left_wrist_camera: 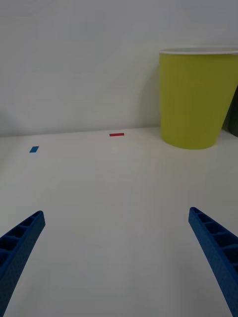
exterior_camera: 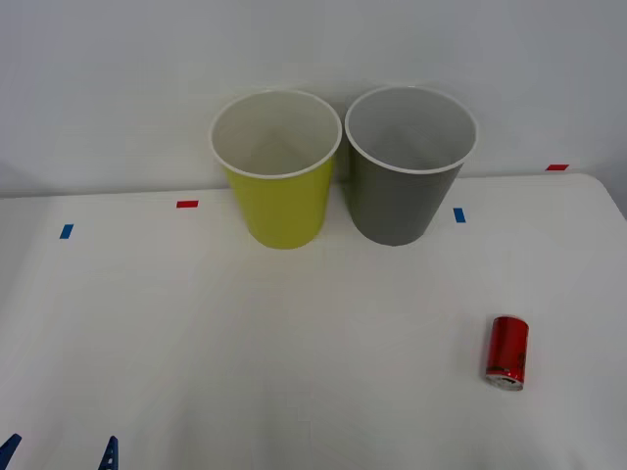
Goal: Put cans in the gray bin and PET bottles in the light green bin.
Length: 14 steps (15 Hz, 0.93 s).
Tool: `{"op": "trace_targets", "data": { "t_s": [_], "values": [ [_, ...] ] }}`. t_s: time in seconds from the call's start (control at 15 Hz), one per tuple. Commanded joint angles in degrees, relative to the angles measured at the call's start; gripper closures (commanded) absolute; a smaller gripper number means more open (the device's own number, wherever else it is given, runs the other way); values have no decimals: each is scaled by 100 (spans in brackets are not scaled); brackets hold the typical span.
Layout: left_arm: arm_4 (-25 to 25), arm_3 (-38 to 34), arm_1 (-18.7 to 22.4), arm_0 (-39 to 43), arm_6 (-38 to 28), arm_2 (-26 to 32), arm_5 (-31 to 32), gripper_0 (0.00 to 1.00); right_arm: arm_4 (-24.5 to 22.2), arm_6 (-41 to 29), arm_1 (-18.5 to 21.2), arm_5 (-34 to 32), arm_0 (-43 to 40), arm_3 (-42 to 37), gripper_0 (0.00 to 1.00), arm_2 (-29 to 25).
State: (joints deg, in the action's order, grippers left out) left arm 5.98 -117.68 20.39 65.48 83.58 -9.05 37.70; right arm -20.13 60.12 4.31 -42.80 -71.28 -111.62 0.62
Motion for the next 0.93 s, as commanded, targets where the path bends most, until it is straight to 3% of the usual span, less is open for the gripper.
{"op": "trace_targets", "data": {
  "t_s": [0.07, 0.93],
  "values": [
    [0, 0, 0, 0, 0, 0, 0, 0, 0, 0, 0, 0, 0, 0, 0, 0],
    [0, 0, 0, 0, 0, 0, 0, 0, 105, 70, -35, 88, 246, 202, 0, 79]
  ]
}}
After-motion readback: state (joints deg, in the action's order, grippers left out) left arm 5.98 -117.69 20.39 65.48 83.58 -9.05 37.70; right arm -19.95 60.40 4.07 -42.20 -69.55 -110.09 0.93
